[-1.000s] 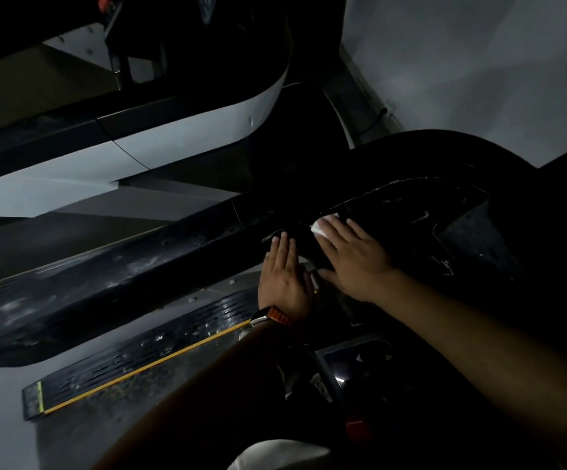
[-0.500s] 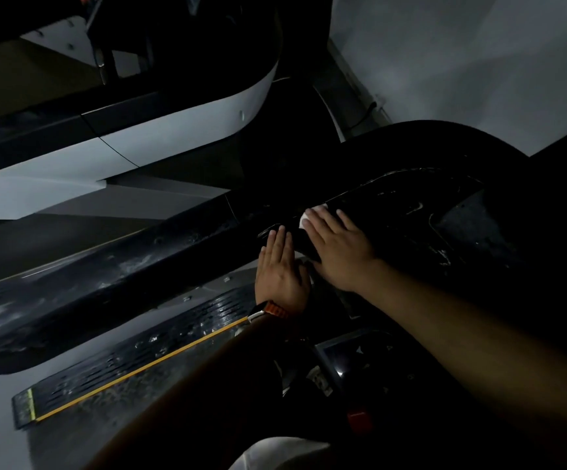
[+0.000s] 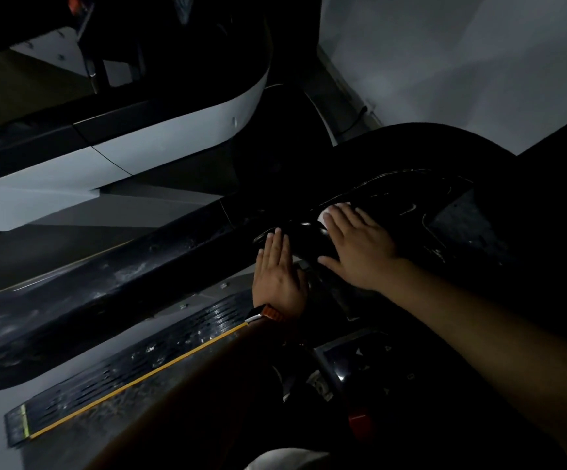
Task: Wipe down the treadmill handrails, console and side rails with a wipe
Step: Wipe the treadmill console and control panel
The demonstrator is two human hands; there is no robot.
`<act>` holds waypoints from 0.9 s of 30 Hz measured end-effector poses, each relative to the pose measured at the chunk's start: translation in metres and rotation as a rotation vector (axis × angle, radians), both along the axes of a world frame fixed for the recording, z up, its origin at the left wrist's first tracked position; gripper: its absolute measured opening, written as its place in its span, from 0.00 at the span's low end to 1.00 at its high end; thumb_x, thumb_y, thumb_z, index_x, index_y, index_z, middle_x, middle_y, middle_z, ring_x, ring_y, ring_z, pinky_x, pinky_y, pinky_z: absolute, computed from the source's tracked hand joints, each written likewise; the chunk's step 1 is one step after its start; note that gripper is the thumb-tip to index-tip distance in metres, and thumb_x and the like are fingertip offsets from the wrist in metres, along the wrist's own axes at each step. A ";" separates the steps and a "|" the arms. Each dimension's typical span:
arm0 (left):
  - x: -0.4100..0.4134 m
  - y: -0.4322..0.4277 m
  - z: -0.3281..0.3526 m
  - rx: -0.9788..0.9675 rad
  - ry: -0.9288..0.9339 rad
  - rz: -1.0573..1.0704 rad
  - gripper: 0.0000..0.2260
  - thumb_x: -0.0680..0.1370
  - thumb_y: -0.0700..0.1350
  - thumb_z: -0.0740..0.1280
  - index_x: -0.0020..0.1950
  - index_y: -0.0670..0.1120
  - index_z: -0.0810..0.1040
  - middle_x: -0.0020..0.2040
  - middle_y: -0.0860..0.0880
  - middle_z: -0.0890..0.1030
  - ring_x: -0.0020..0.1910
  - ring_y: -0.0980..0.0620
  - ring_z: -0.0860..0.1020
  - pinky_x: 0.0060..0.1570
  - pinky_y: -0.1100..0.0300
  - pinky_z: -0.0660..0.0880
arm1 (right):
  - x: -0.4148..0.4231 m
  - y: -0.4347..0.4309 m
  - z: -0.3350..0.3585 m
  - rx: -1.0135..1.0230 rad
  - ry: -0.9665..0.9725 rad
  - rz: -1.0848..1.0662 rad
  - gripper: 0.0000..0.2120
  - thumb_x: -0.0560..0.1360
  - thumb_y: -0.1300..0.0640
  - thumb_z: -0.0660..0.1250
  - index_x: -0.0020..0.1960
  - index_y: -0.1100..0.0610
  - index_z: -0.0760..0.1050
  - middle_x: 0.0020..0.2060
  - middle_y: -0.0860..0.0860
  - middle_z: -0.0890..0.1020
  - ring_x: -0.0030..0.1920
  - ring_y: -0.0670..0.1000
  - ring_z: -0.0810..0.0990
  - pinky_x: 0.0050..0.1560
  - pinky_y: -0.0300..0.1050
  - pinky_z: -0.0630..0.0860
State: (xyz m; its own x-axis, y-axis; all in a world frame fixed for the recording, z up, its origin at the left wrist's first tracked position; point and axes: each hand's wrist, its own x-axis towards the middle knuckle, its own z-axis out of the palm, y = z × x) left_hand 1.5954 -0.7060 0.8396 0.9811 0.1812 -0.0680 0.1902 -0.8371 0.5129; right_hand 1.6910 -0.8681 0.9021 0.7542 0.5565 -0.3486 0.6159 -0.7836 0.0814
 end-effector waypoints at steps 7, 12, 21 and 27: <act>0.000 0.000 0.002 -0.010 0.017 0.014 0.35 0.78 0.55 0.46 0.82 0.39 0.59 0.83 0.43 0.55 0.83 0.47 0.51 0.81 0.48 0.50 | 0.006 0.014 -0.011 -0.023 -0.003 0.119 0.43 0.83 0.32 0.51 0.85 0.57 0.41 0.85 0.56 0.44 0.84 0.57 0.41 0.83 0.57 0.43; 0.001 0.000 0.002 0.017 0.013 -0.015 0.35 0.78 0.55 0.45 0.82 0.40 0.58 0.84 0.43 0.54 0.83 0.46 0.50 0.82 0.48 0.50 | -0.008 -0.016 -0.001 -0.016 0.004 0.149 0.41 0.82 0.33 0.48 0.85 0.58 0.48 0.85 0.55 0.48 0.85 0.55 0.43 0.83 0.57 0.46; 0.002 0.000 0.003 -0.001 0.027 -0.029 0.35 0.78 0.54 0.47 0.82 0.40 0.58 0.84 0.43 0.55 0.83 0.47 0.49 0.82 0.49 0.48 | -0.029 -0.041 0.030 -0.005 0.120 0.104 0.48 0.74 0.30 0.30 0.82 0.55 0.61 0.84 0.50 0.57 0.84 0.51 0.49 0.82 0.55 0.47; 0.003 0.001 -0.001 -0.012 0.015 -0.019 0.28 0.82 0.43 0.60 0.82 0.40 0.59 0.84 0.43 0.55 0.83 0.47 0.49 0.82 0.50 0.46 | -0.023 -0.023 0.036 -0.164 0.215 0.201 0.41 0.81 0.31 0.35 0.84 0.54 0.57 0.85 0.48 0.51 0.84 0.49 0.41 0.83 0.56 0.40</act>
